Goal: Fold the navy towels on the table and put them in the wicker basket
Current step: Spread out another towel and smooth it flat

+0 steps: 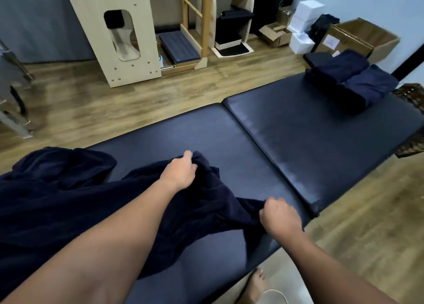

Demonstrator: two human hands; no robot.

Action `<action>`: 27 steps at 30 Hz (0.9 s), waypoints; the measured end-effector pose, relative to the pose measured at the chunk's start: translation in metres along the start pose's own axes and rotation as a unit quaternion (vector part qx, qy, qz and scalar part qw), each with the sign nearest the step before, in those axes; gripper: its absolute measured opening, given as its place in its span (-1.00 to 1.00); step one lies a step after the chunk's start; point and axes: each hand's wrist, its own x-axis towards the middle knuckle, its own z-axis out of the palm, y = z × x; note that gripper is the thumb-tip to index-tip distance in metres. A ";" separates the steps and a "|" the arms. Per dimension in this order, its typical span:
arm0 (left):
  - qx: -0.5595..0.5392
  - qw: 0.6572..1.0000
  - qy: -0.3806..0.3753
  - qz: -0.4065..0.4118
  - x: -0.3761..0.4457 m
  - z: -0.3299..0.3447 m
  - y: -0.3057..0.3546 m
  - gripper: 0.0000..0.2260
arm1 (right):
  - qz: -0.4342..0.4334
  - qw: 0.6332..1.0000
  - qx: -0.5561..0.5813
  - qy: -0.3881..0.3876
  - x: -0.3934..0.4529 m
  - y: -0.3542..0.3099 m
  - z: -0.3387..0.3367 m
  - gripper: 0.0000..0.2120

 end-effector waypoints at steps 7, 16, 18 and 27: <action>-0.051 0.996 0.047 0.062 0.045 0.005 0.111 -0.88 | 0.152 0.979 0.131 -0.020 0.034 0.136 -0.007 -0.83; 0.012 1.000 0.010 0.019 0.096 0.061 0.254 -0.23 | 0.278 0.915 0.265 0.125 0.112 0.276 -0.055 -0.56; 0.087 0.995 -0.049 -0.014 0.099 0.079 0.266 -0.24 | 0.230 0.941 0.235 0.076 0.119 0.279 -0.049 -0.56; 0.181 0.975 -0.122 0.040 0.133 0.129 0.283 -0.30 | 0.149 0.963 0.225 -0.004 0.149 0.266 -0.011 -0.74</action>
